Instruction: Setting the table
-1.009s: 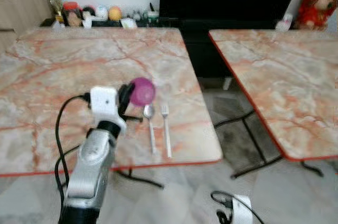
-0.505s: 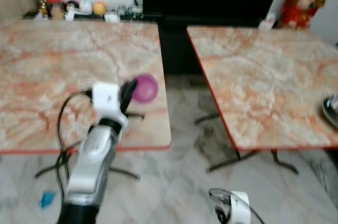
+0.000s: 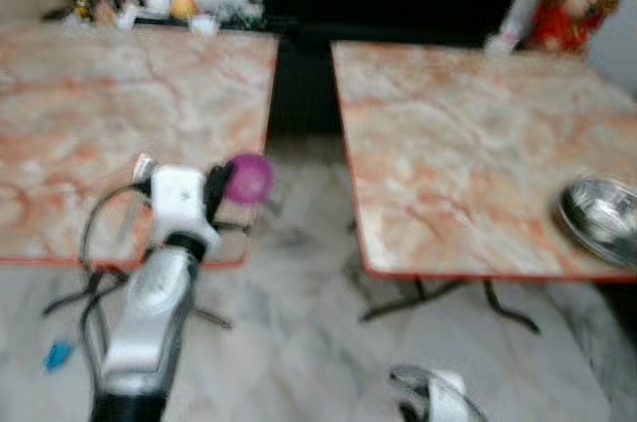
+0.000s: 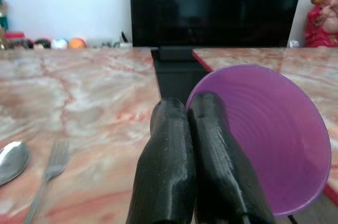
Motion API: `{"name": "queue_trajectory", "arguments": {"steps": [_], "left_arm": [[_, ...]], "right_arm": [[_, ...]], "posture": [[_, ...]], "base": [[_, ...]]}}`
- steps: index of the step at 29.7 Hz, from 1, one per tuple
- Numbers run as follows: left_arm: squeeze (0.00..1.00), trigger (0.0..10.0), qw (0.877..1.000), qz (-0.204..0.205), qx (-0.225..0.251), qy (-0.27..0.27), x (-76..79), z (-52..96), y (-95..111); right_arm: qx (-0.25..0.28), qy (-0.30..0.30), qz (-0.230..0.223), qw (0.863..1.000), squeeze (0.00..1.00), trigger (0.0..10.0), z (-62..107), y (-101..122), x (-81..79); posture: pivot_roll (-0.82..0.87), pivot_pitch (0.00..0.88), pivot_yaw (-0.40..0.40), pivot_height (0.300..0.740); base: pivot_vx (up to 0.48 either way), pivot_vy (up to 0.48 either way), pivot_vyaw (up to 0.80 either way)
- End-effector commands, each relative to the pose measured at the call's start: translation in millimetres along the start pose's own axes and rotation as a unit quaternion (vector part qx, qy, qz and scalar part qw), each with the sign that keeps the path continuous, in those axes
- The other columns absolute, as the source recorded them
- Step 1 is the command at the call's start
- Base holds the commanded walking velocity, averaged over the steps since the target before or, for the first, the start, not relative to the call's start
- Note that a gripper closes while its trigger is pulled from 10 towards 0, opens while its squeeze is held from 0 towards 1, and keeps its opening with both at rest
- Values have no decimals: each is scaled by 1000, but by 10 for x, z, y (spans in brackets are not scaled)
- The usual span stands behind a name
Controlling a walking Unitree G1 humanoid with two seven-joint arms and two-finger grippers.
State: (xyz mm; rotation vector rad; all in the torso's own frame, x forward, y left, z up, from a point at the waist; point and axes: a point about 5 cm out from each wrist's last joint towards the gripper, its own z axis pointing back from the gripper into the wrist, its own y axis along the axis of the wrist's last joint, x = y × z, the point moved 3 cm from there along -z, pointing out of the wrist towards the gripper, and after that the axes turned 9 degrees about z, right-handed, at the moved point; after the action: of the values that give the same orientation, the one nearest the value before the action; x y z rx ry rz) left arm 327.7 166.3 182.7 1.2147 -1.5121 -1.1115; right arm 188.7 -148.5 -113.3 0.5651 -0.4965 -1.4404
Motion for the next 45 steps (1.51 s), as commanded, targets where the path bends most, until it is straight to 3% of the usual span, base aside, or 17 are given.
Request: {"name": "queue_trajectory", "arguments": {"steps": [1,10,16,23,32,41,45], "left_arm": [[0,10000,1000,0,4,-7,55,-20,15],[0,10000,1000,-7,1,-10,62,-25,4],[0,10000,1000,-12,-1,-12,49,-26,4],[0,10000,1000,-16,-5,-20,71,-36,-2],[0,10000,1000,-19,-8,-24,64,-35,-14],[0,10000,999,-18,-9,-27,72,-38,-18],[0,10000,999,-17,-10,-29,74,-39,-20]], "right_arm": [[-5,-8,10,1000,0,10000,-2,4,45],[3,3,1,1000,0,10000,-16,31,-133],[2,2,-1,1000,0,10000,-4,-4,-129],[5,-15,-9,1000,0,10000,34,-33,181],[0,-21,-11,1000,0,10000,53,-67,264],[-1,-2,-1,1000,0,10000,-34,69,-164],[-1,3,1,1000,0,10000,-45,95,-282]], "posture": [[157,0,-80,740],[159,0,-77,740],[160,0,-73,740],[158,0,-66,740],[160,0,-70,740],[158,0,-74,740],[158,0,-74,740]], "base": [[0,-379,0],[0,-379,340],[0,-382,0],[0,-380,0],[0,-380,0],[0,-381,0],[0,-381,0]]}}
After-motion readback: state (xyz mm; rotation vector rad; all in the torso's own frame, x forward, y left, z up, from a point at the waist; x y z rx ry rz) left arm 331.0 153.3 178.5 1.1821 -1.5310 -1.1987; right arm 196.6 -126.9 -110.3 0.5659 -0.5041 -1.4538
